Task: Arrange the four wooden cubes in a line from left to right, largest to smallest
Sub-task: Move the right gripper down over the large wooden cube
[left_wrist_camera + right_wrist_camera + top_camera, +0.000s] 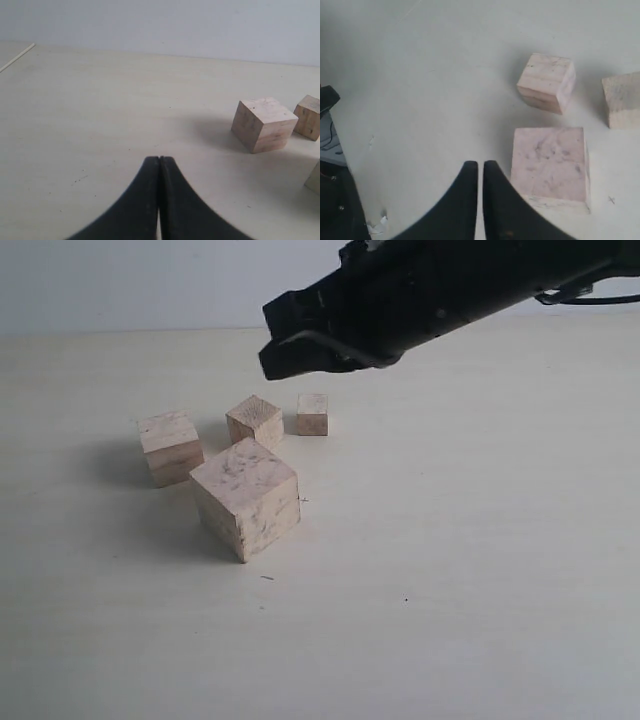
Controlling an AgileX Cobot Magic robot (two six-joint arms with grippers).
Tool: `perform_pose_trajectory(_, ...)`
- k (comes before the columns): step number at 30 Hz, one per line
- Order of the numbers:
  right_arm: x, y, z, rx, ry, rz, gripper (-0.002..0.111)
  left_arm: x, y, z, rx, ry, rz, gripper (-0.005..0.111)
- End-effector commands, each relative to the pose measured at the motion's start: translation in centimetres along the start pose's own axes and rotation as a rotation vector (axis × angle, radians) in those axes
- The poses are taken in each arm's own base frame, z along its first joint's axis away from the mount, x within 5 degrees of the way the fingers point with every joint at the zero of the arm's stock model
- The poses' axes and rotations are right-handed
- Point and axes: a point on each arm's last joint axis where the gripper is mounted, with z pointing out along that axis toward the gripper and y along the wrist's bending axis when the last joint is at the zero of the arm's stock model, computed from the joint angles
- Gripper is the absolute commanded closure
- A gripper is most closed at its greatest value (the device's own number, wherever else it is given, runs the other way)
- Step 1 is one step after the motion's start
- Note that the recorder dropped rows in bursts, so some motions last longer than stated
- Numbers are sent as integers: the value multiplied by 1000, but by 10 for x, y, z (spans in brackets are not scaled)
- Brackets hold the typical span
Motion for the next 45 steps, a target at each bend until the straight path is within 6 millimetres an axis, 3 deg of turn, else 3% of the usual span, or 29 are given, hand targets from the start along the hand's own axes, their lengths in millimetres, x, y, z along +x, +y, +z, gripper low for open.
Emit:
perform_pose_trajectory(1,-10,23,16,-19,28,-149,79,0,0,0,-1,-9,-4,107)
perform_pose_trajectory(7,-14,38,56,86,180,-289,32,0,0,0,-1,-9,-4,107)
perform_pose_trajectory(9,-13,34,68,162,235,-324,22,0,0,0,-1,-9,-4,107)
perform_pose_trajectory(12,-11,21,82,262,281,-277,16,0,0,0,-1,-9,-4,107)
perform_pose_trajectory(23,-7,-10,127,373,335,-195,14,0,0,0,-1,-9,-4,107)
perform_pose_trajectory(29,-7,-18,142,393,363,-173,14,0,0,0,-1,-9,-4,107)
perform_pose_trajectory(45,22,-43,173,416,486,-164,15,0,0,0,-1,-9,-4,107)
